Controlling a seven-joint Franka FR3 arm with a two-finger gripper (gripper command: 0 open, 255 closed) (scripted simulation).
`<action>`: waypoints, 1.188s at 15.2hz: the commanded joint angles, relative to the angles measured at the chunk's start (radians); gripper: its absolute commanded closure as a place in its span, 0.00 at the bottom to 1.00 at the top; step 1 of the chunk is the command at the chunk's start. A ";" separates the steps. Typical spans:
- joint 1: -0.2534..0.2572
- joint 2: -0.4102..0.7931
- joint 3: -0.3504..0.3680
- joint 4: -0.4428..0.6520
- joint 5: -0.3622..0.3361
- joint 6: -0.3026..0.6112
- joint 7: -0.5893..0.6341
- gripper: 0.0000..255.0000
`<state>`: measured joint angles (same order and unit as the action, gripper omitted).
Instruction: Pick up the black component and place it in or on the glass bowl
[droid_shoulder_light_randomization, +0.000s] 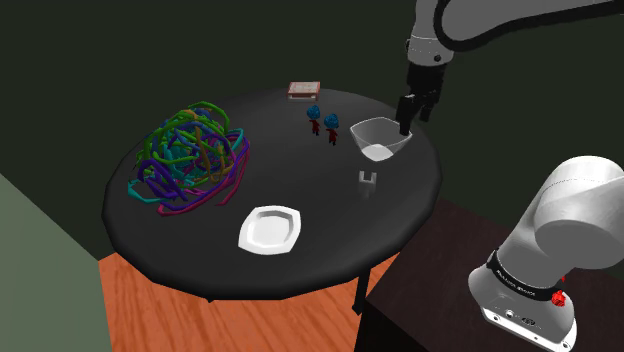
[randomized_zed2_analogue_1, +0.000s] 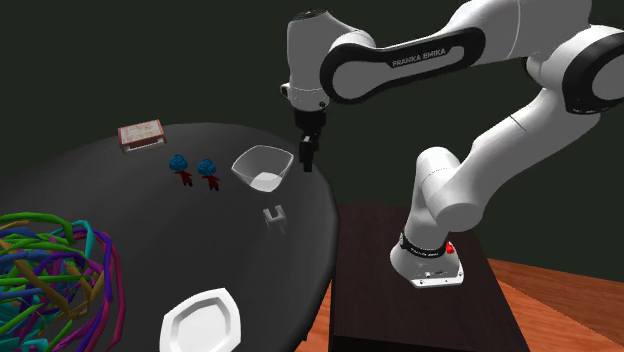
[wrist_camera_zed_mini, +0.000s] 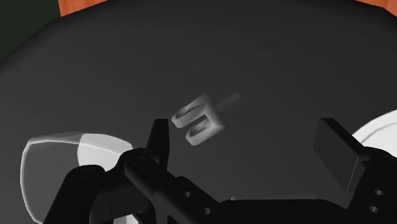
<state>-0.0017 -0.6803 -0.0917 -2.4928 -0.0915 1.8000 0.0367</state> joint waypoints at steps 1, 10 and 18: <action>0.002 0.054 -0.008 -0.028 0.000 0.084 -0.002 0.00; 0.017 0.350 -0.043 -0.065 0.014 0.415 -0.026 0.00; 0.034 0.677 -0.061 0.005 0.077 0.667 -0.079 0.00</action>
<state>0.0331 -0.0538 -0.1480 -2.5058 -0.0266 2.4339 -0.0268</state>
